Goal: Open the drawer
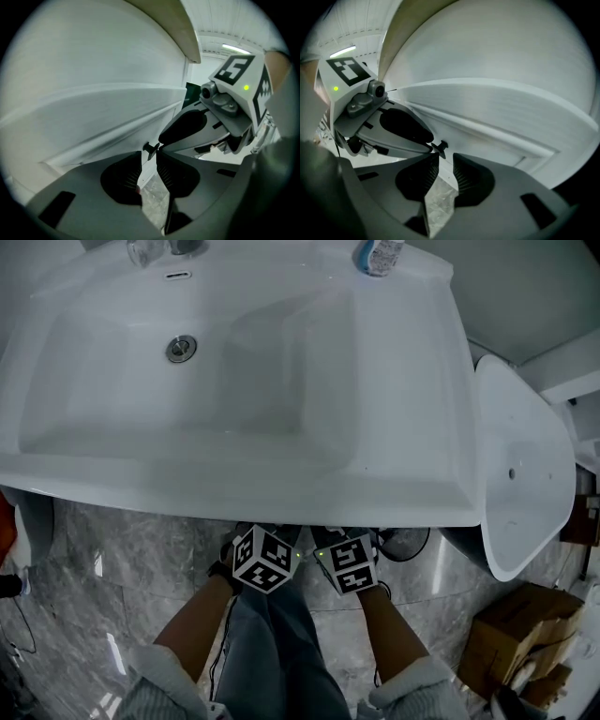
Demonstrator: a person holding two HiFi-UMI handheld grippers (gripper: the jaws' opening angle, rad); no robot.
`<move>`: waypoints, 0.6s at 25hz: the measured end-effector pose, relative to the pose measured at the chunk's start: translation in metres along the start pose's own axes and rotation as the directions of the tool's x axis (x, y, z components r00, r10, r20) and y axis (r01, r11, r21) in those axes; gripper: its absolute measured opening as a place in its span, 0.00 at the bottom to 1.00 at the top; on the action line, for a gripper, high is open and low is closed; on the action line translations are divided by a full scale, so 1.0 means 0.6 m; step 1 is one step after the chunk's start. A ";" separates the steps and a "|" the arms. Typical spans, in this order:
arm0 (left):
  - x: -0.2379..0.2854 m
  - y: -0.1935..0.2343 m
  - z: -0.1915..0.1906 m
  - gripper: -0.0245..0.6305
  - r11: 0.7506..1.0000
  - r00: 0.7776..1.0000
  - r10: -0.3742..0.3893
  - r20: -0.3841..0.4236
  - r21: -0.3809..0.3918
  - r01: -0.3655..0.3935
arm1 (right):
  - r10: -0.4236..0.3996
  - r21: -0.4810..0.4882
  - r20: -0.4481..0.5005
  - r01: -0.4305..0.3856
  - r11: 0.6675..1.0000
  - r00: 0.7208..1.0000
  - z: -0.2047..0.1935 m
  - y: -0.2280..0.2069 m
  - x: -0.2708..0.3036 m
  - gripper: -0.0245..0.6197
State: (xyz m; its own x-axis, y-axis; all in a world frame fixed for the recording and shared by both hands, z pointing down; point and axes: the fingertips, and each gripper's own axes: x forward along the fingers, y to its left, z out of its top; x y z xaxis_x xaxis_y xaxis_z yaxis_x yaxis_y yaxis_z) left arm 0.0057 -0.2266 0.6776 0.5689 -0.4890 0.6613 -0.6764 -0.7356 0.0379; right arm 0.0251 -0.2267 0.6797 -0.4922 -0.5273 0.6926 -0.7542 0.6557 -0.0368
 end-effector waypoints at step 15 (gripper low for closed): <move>0.007 -0.013 0.009 0.11 0.987 0.999 -0.040 -0.028 0.155 0.043 | 0.025 -0.385 -0.098 -0.061 0.921 0.995 0.001 0.016 0.016 0.13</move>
State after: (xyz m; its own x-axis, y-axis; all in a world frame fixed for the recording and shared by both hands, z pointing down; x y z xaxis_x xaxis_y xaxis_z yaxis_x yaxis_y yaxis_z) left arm 0.0160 -0.2253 0.6762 0.5820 -0.4463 0.6798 -0.5703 -0.8199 -0.0501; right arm 0.0127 -0.2258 0.6856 -0.4659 -0.4551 0.7589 -0.4969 0.8442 0.2012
